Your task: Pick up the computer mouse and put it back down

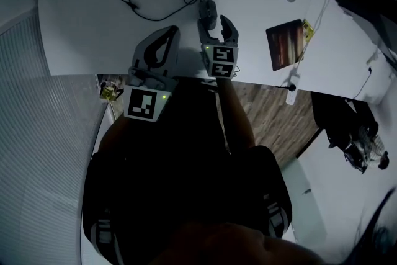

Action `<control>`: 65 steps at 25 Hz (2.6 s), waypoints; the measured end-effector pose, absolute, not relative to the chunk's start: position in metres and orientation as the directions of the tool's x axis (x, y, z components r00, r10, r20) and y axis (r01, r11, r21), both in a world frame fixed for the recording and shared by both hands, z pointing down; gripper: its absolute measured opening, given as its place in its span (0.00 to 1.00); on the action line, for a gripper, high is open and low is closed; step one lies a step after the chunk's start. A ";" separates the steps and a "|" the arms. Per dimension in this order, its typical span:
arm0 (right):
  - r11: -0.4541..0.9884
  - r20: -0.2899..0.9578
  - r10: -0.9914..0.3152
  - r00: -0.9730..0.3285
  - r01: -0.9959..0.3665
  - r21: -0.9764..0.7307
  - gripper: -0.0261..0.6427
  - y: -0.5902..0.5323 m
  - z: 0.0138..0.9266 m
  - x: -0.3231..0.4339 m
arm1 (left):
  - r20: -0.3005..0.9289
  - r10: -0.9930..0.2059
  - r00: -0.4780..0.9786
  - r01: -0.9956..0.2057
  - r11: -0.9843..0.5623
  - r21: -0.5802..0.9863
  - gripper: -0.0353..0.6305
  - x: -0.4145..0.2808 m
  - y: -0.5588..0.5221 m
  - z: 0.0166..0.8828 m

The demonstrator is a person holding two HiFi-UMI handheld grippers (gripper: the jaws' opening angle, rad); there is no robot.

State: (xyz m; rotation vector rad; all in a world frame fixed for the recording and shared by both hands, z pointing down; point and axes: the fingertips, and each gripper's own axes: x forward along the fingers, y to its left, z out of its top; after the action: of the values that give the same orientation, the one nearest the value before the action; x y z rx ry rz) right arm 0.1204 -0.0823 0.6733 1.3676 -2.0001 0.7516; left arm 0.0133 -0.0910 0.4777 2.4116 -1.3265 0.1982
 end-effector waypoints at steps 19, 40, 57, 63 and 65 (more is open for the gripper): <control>0.314 0.899 -0.395 -0.190 -0.947 -0.062 0.50 -0.082 0.775 0.125 | 0.353 -0.783 0.511 -0.856 -0.427 0.292 0.06 0.001 -0.123 0.517; 0.279 0.896 -0.415 -0.159 -0.959 -0.041 0.47 -0.081 0.777 0.127 | 0.345 -0.787 0.512 -0.855 -0.427 0.295 0.06 -0.007 -0.114 0.512; 0.240 0.826 -0.538 -0.167 -0.970 -0.040 0.47 -0.092 0.716 0.122 | 0.288 -0.803 0.522 -0.847 -0.448 0.287 0.06 -0.024 -0.095 0.480; 0.211 0.775 -0.610 -0.164 -0.977 -0.041 0.47 -0.097 0.674 0.126 | 0.255 -0.807 0.532 -0.838 -0.460 0.294 0.06 -0.022 -0.085 0.456; 0.206 0.755 -0.635 -0.165 -0.978 -0.040 0.47 -0.097 0.660 0.126 | 0.241 -0.808 0.538 -0.833 -0.466 0.298 0.06 -0.022 -0.082 0.450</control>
State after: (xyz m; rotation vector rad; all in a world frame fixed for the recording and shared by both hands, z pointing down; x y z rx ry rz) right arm 0.1265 -0.0974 0.6601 1.4956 -1.8789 0.7275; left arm -0.0218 -0.0822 0.4499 2.4008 -1.3457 0.0927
